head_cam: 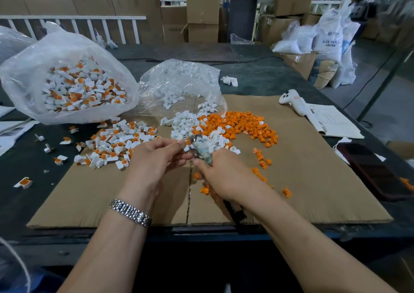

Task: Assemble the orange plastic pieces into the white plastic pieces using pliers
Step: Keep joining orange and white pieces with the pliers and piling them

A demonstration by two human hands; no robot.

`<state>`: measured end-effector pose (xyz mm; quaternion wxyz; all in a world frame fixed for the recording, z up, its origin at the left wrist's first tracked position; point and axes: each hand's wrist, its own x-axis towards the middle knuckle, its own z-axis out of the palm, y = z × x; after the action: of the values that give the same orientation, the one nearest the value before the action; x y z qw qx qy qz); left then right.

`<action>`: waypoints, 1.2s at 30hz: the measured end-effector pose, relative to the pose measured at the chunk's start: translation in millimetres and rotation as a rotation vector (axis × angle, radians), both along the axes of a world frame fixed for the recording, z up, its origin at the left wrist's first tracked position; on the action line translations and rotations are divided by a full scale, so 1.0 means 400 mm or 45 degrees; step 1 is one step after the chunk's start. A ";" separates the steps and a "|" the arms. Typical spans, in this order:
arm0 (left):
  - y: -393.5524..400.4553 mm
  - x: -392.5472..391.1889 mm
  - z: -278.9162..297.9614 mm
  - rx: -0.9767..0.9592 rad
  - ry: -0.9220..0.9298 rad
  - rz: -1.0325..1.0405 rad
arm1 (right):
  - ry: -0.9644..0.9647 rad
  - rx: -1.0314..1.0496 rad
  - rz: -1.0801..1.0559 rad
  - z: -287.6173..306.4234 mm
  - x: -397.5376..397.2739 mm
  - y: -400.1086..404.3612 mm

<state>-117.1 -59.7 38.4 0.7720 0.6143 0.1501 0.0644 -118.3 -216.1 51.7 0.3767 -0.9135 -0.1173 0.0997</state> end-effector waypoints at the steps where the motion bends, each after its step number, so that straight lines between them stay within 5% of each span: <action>1: 0.001 0.002 0.000 -0.012 -0.006 -0.011 | 0.054 0.048 0.017 0.002 0.001 -0.004; 4: 0.017 0.010 -0.001 -0.052 -0.026 -0.027 | 0.248 0.166 0.090 0.033 0.009 -0.033; 15: 0.100 0.037 -0.047 -0.211 0.016 0.373 | -0.172 -0.719 -0.386 -0.035 0.183 -0.203; 20: 0.001 0.046 -0.084 0.820 -0.072 -0.053 | -0.267 -0.957 -0.401 -0.077 0.194 -0.204; 25: -0.064 0.075 -0.098 1.336 -0.103 -0.204 | -0.252 -0.968 -0.399 -0.095 0.199 -0.199; 32: -0.044 0.070 -0.100 1.196 -0.050 -0.159 | -0.348 -0.965 -0.405 -0.092 0.188 -0.190; 36: -0.028 0.059 -0.088 0.954 -0.052 -0.166 | -0.600 -0.588 -0.203 -0.077 0.169 -0.134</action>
<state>-93.4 -71.0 3.2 0.4992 0.8608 0.0613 0.0779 -50.7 -269.7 20.8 0.1289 -0.9789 -0.1037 -0.1199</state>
